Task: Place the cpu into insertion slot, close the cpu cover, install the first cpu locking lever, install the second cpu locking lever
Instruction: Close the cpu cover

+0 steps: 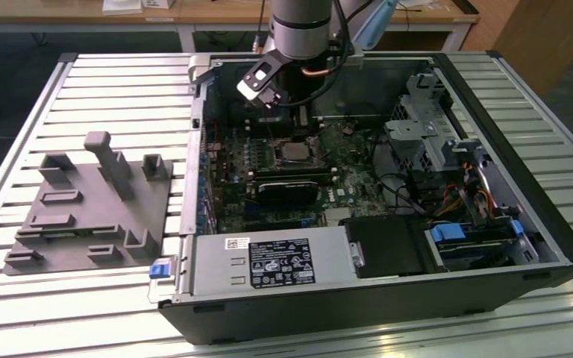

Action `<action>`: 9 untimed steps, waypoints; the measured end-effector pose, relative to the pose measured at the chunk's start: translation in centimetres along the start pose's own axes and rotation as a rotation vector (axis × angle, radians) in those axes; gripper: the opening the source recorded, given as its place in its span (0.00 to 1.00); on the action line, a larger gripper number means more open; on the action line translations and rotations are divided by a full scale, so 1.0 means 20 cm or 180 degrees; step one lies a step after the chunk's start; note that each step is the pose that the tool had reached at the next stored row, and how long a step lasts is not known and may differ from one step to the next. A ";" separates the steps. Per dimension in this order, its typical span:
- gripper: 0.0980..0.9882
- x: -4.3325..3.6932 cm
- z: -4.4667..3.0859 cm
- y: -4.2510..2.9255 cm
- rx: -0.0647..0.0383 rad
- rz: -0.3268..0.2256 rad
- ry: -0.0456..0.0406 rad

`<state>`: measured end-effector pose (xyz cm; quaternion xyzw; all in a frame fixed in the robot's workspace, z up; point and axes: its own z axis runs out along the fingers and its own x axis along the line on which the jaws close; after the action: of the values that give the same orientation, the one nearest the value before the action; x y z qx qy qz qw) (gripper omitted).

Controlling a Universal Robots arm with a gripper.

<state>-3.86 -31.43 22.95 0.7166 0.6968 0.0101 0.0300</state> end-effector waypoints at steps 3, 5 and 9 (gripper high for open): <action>0.01 0.000 -0.019 0.001 0.0000 0.0000 0.0000; 0.01 -0.001 -0.037 0.002 0.0000 0.0000 0.0000; 0.01 -0.003 -0.097 0.006 0.0000 0.0000 -0.0001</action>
<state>-3.85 -31.43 24.89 0.7166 0.6968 0.0100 0.0300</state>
